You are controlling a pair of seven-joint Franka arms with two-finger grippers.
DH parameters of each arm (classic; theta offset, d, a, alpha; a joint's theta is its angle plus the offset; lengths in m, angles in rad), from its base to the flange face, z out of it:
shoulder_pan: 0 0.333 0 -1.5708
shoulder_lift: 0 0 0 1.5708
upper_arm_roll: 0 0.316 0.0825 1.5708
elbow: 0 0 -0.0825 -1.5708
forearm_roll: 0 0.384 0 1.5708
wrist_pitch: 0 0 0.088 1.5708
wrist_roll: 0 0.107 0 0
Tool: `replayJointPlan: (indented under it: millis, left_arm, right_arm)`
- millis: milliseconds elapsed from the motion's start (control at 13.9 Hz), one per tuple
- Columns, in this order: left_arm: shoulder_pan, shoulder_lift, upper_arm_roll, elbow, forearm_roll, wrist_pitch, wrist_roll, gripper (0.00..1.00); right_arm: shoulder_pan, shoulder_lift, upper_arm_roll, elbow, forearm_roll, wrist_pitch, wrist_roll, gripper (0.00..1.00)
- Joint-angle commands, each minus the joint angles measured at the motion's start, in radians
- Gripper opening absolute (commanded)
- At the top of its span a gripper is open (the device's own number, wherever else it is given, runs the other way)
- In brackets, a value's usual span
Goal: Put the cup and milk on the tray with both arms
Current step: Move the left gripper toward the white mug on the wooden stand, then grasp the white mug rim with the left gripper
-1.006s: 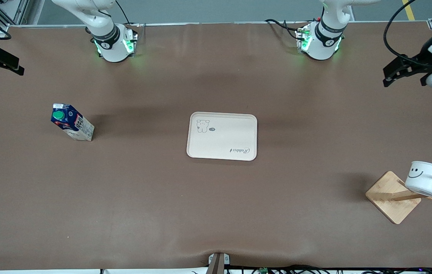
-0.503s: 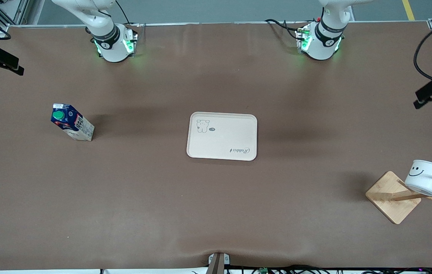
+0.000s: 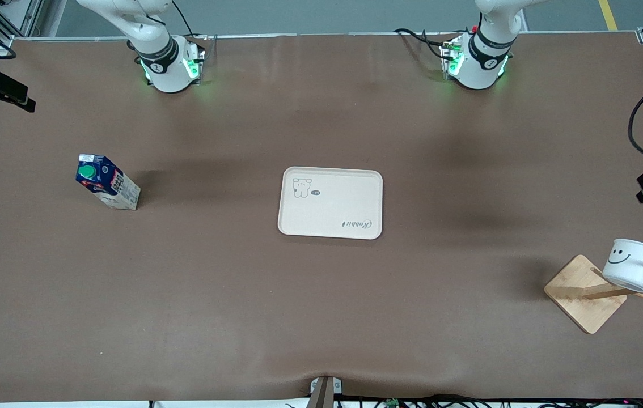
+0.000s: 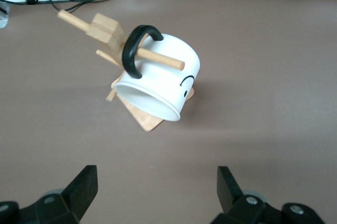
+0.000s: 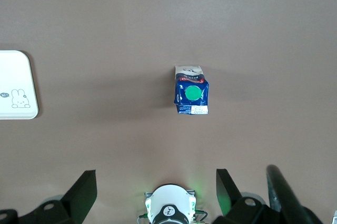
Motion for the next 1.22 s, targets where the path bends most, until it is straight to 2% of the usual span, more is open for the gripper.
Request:
replayJointPlan:
  millis: [0,287,718,1006,1149]
  left_arm:
    - [0.003,0.016,-0.005,-0.056,-0.035,0.131,0.021,1.0]
    - [0.002,0.082,-0.007,-0.07,-0.05,0.259,0.025,1.0]
    - [0.0,0.158,-0.013,-0.093,-0.104,0.403,0.028,0.88]
    - [-0.008,0.184,-0.016,-0.093,-0.15,0.426,0.028,0.65]
    - [-0.011,0.188,-0.016,-0.095,-0.155,0.429,0.03,0.49]
  right_arm:
    - [-0.019,-0.023,0.009,-0.02,0.012,0.0,-0.013,1.0]
    - [-0.019,-0.023,0.009,-0.02,0.012,0.0,-0.013,1.0]
    - [-0.019,-0.023,0.009,-0.02,0.012,0.0,-0.012,1.0]
    - [-0.019,-0.023,0.009,-0.02,0.012,0.0,-0.012,1.0]
    - [-0.019,-0.023,0.009,-0.02,0.012,0.0,-0.013,1.0]
